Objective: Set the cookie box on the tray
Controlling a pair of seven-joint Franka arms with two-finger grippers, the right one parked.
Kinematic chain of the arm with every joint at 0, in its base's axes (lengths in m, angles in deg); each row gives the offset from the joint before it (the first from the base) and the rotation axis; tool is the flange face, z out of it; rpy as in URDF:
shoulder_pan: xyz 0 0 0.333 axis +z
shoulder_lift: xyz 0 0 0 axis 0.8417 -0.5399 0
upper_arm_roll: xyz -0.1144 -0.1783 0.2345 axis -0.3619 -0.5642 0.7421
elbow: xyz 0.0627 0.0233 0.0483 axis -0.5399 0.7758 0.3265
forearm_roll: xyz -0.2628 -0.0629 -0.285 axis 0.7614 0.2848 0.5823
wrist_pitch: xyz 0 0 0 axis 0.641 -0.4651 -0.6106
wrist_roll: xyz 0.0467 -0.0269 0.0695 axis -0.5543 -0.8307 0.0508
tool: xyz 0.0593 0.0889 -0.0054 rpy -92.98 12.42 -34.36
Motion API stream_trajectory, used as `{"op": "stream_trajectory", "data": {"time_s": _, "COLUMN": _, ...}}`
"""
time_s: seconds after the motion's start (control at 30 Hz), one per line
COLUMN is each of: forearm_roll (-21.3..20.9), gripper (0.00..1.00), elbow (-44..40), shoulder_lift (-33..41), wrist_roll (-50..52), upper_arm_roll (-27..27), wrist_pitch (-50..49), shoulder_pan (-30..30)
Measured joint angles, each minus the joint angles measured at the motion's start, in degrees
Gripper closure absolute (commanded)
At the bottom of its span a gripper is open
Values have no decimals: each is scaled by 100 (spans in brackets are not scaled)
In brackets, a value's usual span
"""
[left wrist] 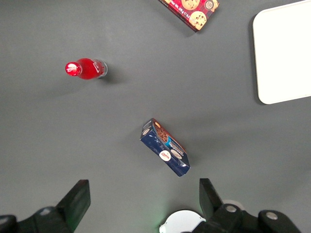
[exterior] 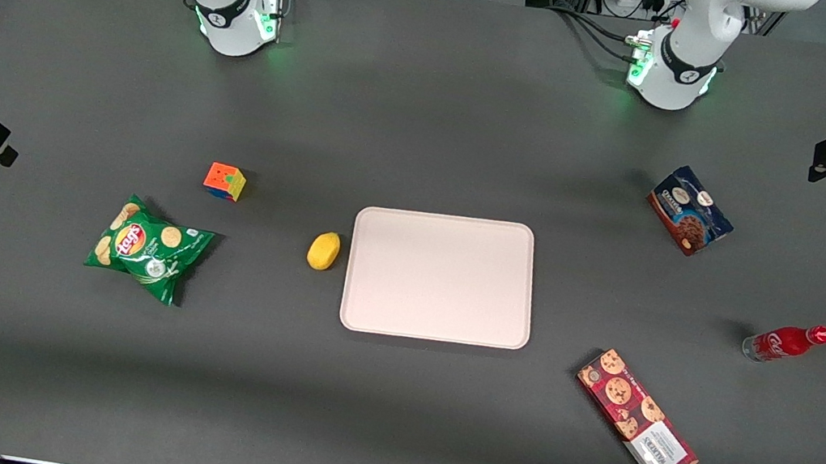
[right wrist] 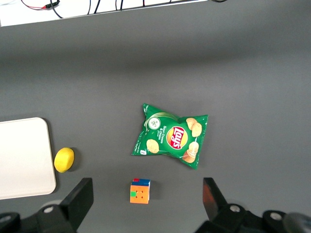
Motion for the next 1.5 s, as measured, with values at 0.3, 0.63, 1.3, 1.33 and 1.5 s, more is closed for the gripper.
{"op": "stream_trajectory", "data": {"time_s": 0.3, "forearm_roll": 0, "gripper": 0, "elbow": 0, "shoulder_lift": 0, "wrist_roll": 4, "upper_arm_roll": 8, "wrist_pitch": 0, "shoulder_pan": 9}}
{"op": "stream_trajectory", "data": {"time_s": 0.63, "forearm_roll": -1, "gripper": 0, "elbow": 0, "shoulder_lift": -1, "wrist_roll": 6, "upper_arm_roll": 11, "wrist_pitch": 8, "shoulder_pan": 18}}
{"op": "stream_trajectory", "data": {"time_s": 1.3, "forearm_roll": -4, "gripper": 0, "elbow": -192, "shoulder_lift": -48, "wrist_roll": 34, "upper_arm_roll": 11, "wrist_pitch": 4, "shoulder_pan": 25}}
{"op": "stream_trajectory", "data": {"time_s": 1.33, "forearm_roll": -4, "gripper": 0, "elbow": -196, "shoulder_lift": -54, "wrist_roll": 35, "upper_arm_roll": 11, "wrist_pitch": 2, "shoulder_pan": 26}}
{"op": "stream_trajectory", "data": {"time_s": 1.5, "forearm_roll": -5, "gripper": 0, "elbow": -219, "shoulder_lift": -70, "wrist_roll": 59, "upper_arm_roll": 8, "wrist_pitch": -6, "shoulder_pan": 53}}
